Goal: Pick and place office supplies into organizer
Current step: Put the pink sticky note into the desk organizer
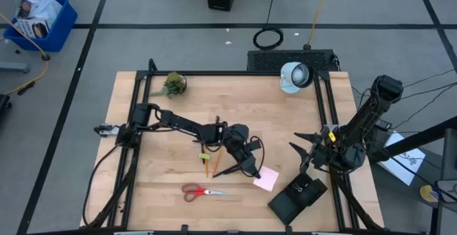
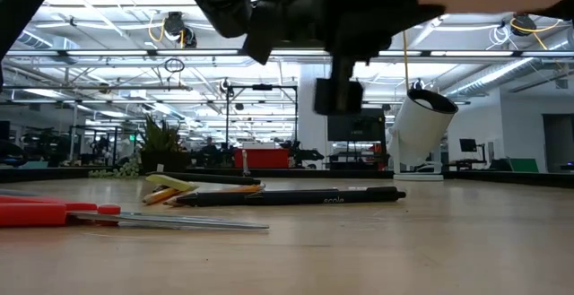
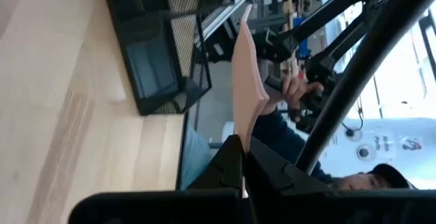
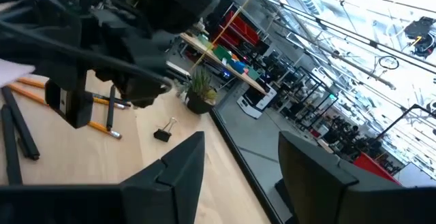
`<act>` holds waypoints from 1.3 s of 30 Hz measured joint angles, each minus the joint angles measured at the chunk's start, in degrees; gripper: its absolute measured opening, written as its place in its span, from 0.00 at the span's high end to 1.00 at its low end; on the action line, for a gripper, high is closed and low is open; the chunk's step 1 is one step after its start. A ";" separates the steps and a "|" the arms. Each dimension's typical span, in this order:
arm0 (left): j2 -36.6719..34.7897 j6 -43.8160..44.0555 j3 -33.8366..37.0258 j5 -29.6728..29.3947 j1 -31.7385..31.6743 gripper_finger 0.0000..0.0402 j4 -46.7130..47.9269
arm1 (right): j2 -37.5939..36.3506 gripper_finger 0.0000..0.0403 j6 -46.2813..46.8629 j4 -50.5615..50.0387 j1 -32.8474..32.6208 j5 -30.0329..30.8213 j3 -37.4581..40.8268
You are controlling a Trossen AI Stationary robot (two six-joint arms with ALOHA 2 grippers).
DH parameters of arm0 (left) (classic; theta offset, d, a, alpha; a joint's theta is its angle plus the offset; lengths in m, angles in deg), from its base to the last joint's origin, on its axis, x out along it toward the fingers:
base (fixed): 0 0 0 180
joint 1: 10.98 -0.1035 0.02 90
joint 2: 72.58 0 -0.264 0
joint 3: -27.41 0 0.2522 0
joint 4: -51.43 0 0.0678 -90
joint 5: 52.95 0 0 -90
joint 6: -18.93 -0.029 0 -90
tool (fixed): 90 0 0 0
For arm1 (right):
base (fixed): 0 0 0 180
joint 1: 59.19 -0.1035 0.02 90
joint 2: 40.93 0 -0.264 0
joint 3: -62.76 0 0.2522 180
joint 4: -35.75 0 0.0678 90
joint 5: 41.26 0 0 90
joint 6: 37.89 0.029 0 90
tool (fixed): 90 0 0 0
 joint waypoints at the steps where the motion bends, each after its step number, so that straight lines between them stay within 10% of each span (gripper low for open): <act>1: 0.26 0.44 -0.19 0.00 0.05 0.98 -0.89 | 0.02 0.56 -0.05 -0.01 0.01 -0.03 0.02; 39: 5.47 -2.03 -6.41 1.31 3.77 0.98 -3.77 | -14.02 0.59 -14.56 9.98 -2.82 -1.33 0.02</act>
